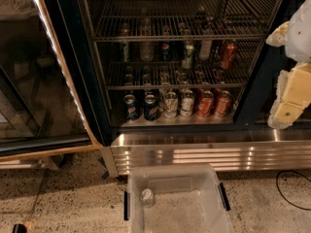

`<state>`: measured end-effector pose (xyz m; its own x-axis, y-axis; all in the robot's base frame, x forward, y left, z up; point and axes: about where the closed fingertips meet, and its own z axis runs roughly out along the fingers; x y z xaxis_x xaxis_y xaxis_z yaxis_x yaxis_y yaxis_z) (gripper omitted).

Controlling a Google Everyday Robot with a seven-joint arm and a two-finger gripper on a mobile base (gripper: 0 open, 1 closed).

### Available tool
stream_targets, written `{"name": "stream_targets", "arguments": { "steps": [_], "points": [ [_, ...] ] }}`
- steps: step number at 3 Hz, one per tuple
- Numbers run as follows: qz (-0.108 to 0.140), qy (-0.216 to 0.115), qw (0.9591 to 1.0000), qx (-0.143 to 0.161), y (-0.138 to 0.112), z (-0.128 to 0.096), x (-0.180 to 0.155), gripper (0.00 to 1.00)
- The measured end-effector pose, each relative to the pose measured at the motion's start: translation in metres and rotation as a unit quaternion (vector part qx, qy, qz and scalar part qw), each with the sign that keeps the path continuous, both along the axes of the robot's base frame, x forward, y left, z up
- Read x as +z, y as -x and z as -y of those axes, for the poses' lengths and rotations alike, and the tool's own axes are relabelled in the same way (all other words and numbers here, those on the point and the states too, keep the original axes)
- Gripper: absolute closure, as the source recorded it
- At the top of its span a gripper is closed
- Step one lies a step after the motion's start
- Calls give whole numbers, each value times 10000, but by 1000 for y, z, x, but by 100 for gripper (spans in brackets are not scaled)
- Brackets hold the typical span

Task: Pick coke can from middle shelf of fridge

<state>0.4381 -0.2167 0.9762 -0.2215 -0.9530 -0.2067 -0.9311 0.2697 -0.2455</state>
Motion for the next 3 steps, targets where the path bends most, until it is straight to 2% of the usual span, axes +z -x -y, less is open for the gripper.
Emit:
{"name": "stream_targets", "arguments": {
  "steps": [1,2,3],
  "points": [
    [0,0,10000,0,0,0,0,0],
    [211,-238,9994,-124,-5,3,-2,0],
    [567,-695,9954,-326,-30,11,-7,0]
  ]
}}
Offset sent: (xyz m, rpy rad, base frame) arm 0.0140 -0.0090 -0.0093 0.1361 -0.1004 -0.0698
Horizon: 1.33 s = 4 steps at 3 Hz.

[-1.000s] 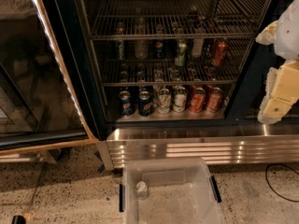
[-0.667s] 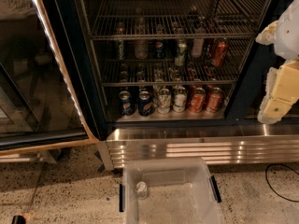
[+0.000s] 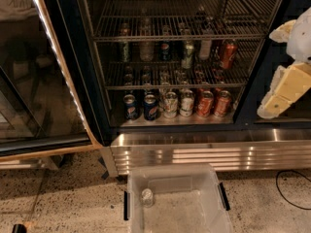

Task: Pick coke can from middle shelf of fridge

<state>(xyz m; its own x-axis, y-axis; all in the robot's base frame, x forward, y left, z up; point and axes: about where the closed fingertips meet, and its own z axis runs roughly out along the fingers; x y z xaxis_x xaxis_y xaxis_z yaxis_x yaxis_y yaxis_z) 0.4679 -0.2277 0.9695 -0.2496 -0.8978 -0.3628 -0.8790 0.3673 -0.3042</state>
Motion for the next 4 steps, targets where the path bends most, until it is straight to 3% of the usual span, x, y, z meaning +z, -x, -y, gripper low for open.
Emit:
{"name": "stream_targets", "arguments": {
  "steps": [1,2,4],
  "points": [
    [372,-677,9965,-327,-19,8,-14,0],
    [774,-804,9927,-455,-33,9,1,0],
    [790,-941,9916,-404,-40,3,-5,0]
  ]
}}
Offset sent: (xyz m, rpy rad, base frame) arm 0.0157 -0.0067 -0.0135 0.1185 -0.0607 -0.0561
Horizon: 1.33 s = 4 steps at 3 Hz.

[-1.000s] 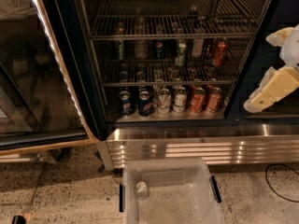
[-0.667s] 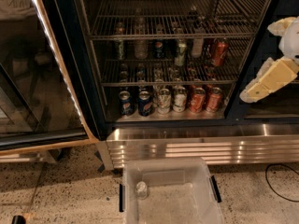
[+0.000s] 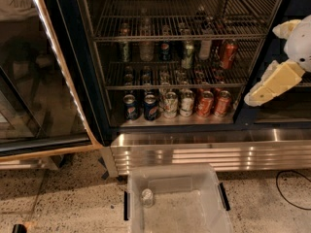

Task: Pick coke can from middle shelf of fridge

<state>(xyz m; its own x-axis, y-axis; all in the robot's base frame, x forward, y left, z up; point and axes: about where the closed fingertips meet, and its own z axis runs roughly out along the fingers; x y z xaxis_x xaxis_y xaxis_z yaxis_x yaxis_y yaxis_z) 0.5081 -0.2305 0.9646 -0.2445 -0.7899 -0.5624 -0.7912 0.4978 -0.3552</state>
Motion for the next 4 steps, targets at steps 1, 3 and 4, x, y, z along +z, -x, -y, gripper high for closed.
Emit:
{"name": "stream_targets", "arguments": {
  "steps": [1,3,4],
  "points": [
    [83,-481,9987,-133,-13,-5,-22,0],
    [673,-1844,9770,-832,-59,-16,-61,0],
    [973,-1895,9718,-1010,-72,-11,-49,0]
  ]
}}
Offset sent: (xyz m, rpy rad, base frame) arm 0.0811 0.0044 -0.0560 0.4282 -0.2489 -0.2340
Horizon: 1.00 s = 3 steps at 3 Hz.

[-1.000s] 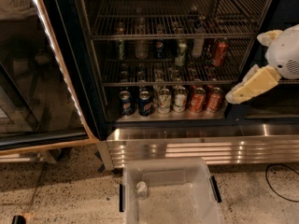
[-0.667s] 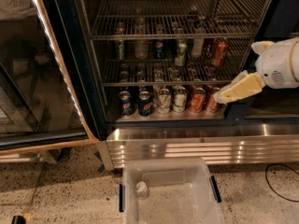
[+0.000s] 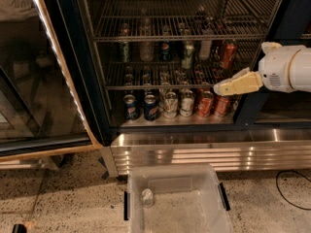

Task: Pick coke can from middle shelf of fridge

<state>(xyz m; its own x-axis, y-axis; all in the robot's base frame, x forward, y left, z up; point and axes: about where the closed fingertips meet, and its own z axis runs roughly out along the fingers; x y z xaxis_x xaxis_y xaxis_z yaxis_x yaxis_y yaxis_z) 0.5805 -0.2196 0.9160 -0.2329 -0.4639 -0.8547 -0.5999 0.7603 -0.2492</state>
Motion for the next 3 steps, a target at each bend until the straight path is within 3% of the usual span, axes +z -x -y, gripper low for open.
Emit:
{"name": "stream_targets", "arguments": {
  "steps": [2,3],
  "points": [
    [22,-152,9998,129,-8,-11,-9,0],
    [54,-695,9976,27,-26,-25,-34,0]
  ]
}}
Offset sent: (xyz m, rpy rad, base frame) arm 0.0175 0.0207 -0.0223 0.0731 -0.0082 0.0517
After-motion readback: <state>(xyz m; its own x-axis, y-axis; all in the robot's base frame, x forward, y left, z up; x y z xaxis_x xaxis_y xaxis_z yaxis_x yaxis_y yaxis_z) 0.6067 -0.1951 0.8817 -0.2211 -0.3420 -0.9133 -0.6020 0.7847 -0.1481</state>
